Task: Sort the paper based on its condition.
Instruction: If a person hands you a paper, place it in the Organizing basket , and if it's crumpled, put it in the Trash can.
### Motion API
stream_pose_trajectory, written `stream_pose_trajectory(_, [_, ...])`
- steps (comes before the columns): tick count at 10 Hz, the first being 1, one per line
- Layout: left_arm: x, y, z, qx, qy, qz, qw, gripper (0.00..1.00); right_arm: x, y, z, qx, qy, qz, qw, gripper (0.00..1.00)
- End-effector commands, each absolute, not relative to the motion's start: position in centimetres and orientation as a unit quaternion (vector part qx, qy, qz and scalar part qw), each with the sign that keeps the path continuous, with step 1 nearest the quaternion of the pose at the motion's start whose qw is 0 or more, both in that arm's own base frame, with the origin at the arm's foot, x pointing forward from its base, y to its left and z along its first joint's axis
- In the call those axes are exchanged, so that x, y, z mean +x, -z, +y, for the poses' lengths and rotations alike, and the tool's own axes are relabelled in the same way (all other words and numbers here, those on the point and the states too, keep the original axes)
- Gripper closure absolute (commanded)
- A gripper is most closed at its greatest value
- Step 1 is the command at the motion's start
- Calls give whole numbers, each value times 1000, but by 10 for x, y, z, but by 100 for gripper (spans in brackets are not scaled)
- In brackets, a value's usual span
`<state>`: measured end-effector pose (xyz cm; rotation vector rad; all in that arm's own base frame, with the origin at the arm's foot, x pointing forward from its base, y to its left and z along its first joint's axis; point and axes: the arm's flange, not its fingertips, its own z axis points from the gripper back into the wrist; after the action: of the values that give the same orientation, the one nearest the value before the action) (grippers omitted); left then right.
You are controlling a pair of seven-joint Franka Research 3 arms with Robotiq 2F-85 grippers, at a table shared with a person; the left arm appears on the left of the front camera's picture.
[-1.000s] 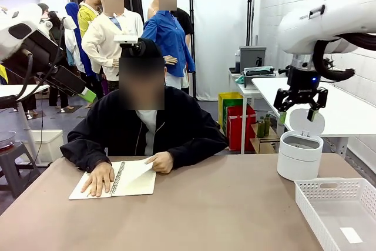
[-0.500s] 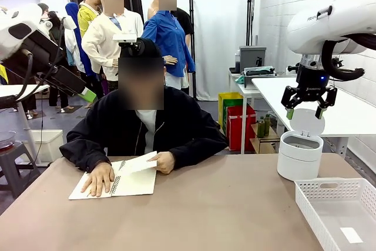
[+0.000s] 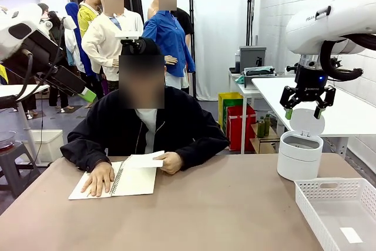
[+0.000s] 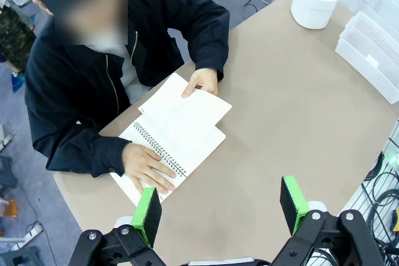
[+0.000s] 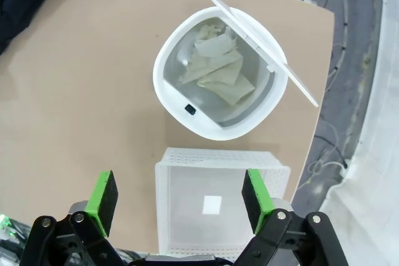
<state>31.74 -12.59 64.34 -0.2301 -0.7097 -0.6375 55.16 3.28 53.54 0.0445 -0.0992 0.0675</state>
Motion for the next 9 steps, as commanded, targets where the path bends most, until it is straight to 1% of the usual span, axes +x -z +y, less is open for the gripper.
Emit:
stream_pose_trajectory(1, [317,-644,-125,-111,305,-342,882,0,554,-535,36,27,-23,-53,998,0])
stream_pose_trajectory(2, [317,-644,-125,-111,305,-342,882,0,552,-535,33,22,-34,-50,998,0])
stream_pose_trajectory(3, [317,-644,-125,-111,305,-342,882,0,520,-550,53,49,-73,-84,993,0])
stream_pose_trajectory(4, [317,-644,-125,-111,305,-342,882,0,497,-566,73,92,-120,-108,983,0])
stream_pose_trajectory(6, [317,-644,-125,-111,305,-342,882,0,470,-594,104,165,-182,-135,960,0])
stream_pose_trajectory(9, [317,-644,-125,-111,305,-342,882,0,442,-631,135,244,-288,-182,908,0])
